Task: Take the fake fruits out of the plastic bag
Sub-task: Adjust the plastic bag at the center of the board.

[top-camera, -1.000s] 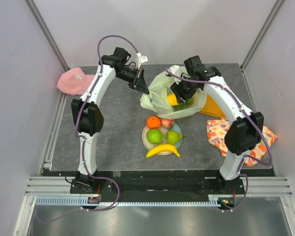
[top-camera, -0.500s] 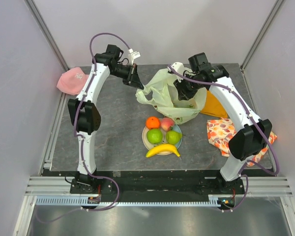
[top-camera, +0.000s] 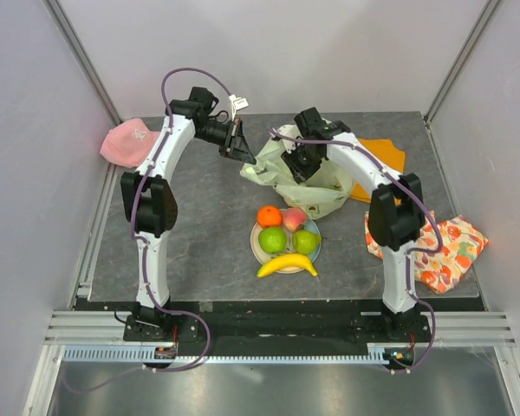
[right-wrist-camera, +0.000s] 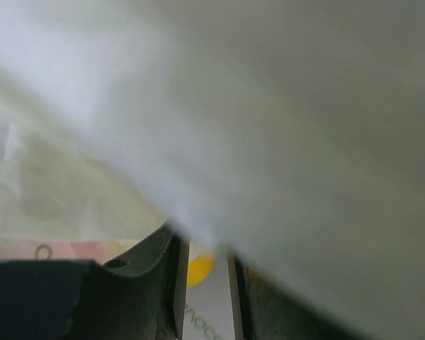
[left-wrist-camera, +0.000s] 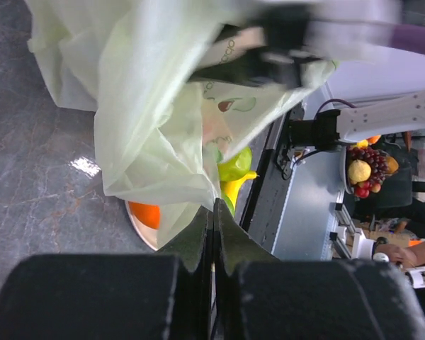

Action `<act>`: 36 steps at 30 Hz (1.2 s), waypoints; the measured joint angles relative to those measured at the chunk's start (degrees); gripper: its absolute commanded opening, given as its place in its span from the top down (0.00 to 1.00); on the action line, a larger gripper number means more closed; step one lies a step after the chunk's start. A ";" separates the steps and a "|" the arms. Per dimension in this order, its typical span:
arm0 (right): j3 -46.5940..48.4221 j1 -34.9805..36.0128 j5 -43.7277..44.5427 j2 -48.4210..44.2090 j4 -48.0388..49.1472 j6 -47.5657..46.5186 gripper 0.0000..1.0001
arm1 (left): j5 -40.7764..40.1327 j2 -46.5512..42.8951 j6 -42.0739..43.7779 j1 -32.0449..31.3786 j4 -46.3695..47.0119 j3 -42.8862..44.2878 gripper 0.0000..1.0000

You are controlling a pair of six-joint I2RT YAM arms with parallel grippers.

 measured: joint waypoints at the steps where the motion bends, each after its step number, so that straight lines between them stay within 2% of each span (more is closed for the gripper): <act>1: 0.74 -0.15 0.61 1.95 0.37 0.04 0.67 | 0.15 -0.07 0.00 0.00 -0.13 -0.24 0.98; 8: 15.89 -2.64 4.59 14.16 1.05 1.20 0.66 | -0.66 0.20 0.04 0.13 -0.55 2.82 0.98; 12: 25.35 -4.48 5.70 17.03 4.22 1.99 0.63 | -1.46 0.37 -0.31 0.92 1.84 10.36 0.98; 15: 27.71 -5.27 4.79 16.72 6.88 2.97 0.57 | -1.49 0.31 -1.16 2.12 5.18 13.86 0.98; 19: 22.45 -4.87 3.15 14.14 8.20 3.61 0.51 | -1.25 -0.76 -1.75 3.37 6.73 10.08 0.98; 22: 12.94 -3.08 2.21 10.71 7.82 4.15 0.45 | -1.33 -3.13 -1.77 3.82 5.95 0.74 0.98; 24: 9.31 -1.84 2.14 9.75 6.86 4.90 0.42 | -1.53 -3.96 -1.75 3.69 5.20 -3.41 0.98; 26: 6.64 -0.46 2.10 9.25 6.23 5.81 0.35 | -2.19 -4.85 -1.75 3.63 3.80 -7.08 0.98; 28: 4.74 0.46 2.14 8.50 5.70 6.54 0.27 | -3.30 -5.95 -1.75 3.58 2.60 -9.35 0.98; 33: -0.81 1.01 2.64 3.96 5.03 7.52 0.19 | -6.49 -10.49 -1.75 4.26 1.29 -11.54 0.98; 36: -0.42 0.87 3.76 2.62 5.22 7.63 0.16 | -6.80 -12.66 -1.79 5.70 1.33 -11.67 0.98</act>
